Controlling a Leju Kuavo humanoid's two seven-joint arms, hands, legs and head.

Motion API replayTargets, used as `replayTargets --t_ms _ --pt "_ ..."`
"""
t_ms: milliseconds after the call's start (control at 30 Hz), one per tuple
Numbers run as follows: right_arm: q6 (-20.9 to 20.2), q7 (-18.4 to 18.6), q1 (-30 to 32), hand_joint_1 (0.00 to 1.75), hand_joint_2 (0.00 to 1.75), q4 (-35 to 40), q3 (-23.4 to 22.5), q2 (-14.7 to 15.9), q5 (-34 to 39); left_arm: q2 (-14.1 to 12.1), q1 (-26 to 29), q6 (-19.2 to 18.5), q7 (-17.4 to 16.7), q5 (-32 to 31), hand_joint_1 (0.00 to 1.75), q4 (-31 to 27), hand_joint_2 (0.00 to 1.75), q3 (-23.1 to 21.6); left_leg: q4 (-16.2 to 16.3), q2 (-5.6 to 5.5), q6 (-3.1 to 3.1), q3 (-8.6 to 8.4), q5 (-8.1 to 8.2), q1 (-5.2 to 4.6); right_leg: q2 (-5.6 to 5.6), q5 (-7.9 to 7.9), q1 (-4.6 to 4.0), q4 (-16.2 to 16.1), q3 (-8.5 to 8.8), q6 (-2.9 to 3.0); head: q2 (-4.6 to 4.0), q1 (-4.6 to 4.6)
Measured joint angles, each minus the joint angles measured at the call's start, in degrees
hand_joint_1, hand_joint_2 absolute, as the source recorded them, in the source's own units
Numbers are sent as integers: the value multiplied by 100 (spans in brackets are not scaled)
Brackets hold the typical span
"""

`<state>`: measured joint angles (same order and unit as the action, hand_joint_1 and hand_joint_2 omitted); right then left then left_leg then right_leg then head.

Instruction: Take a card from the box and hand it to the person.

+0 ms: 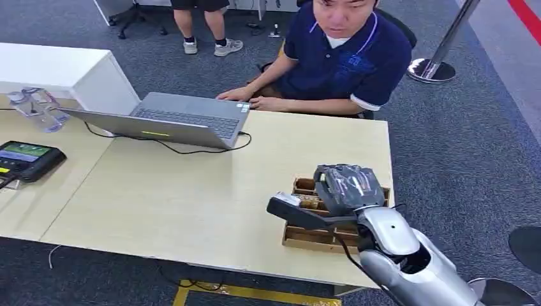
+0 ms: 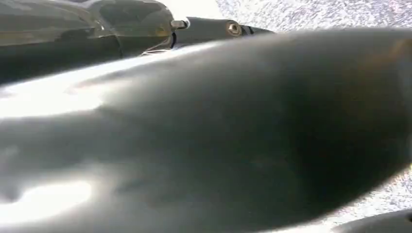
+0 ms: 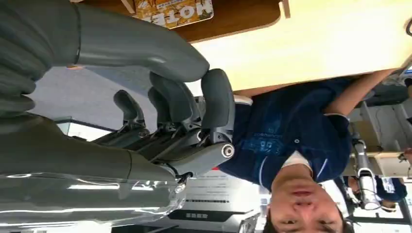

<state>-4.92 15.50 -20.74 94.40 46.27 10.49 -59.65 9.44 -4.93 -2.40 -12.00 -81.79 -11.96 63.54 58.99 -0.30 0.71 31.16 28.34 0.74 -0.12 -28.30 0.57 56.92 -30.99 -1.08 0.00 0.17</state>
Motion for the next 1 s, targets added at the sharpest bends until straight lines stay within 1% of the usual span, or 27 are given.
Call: replayTargets --t_ms 100,367,467,533,567,600,633,700,733,767,833,933,1000 --pt "-2 13 1 119 175 -33 -44 -9 11 -2 0 -2 -2 -4 0 0 0 -7 0 0 0 0 0 0 0 0 0 0 0 0 0 0" --pt "-13 44 9 117 175 -153 -63 -9 42 -2 1 -4 -9 -17 0 0 0 -42 0 0 0 -1 0 0 0 0 0 0 0 0 0 0" --pt "-17 52 33 120 175 -232 -68 -20 42 -2 1 -4 -15 -17 0 0 0 -42 0 0 0 0 0 0 0 0 0 0 0 0 0 0" --pt "-20 61 46 126 175 -287 -70 -50 44 -2 1 -4 -15 -17 0 0 0 -42 0 0 0 -1 0 0 1 0 0 0 0 0 0 0" --pt "-20 61 51 124 175 -308 -70 -63 44 -2 1 -4 -15 -17 0 0 0 -42 0 0 0 -1 0 0 1 0 0 0 0 0 0 0" --pt "-20 61 56 131 175 -330 -70 -81 44 -2 1 -2 -17 -17 0 0 0 -42 0 0 0 -1 0 0 0 0 0 0 0 0 0 0" --pt "-20 63 61 131 175 -354 -74 -101 44 -2 2 -2 -17 -17 0 0 0 -42 0 0 0 -1 0 0 0 0 0 0 0 0 0 0" --pt "-20 63 66 126 175 -391 -79 -138 44 -2 1 -2 -15 -17 0 0 0 -42 0 0 0 -1 0 0 1 0 0 0 0 0 0 0" --pt "-20 63 68 120 175 -409 -81 -155 44 -2 1 -2 -15 -17 0 0 0 -42 0 0 0 -1 0 0 1 0 0 0 0 0 0 -2" --pt "-22 66 69 120 175 -422 -81 -162 42 -2 1 -2 -17 -17 0 0 0 -42 0 0 1 -1 0 0 0 0 0 0 0 0 0 -2" --pt "-28 81 69 105 175 -453 -85 -188 37 -2 2 -2 -17 -17 0 0 0 -42 0 0 1 -1 0 0 1 0 0 0 0 0 0 0" --pt "-28 85 70 94 175 -485 -88 -208 31 -2 2 -2 -17 -17 0 0 0 -42 0 0 1 -1 0 0 0 0 0 0 0 0 0 0" --pt "-28 85 70 91 175 -509 -92 -223 31 -2 2 -2 -17 -15 0 0 0 -42 0 0 1 -1 0 0 1 0 0 0 0 0 0 0"
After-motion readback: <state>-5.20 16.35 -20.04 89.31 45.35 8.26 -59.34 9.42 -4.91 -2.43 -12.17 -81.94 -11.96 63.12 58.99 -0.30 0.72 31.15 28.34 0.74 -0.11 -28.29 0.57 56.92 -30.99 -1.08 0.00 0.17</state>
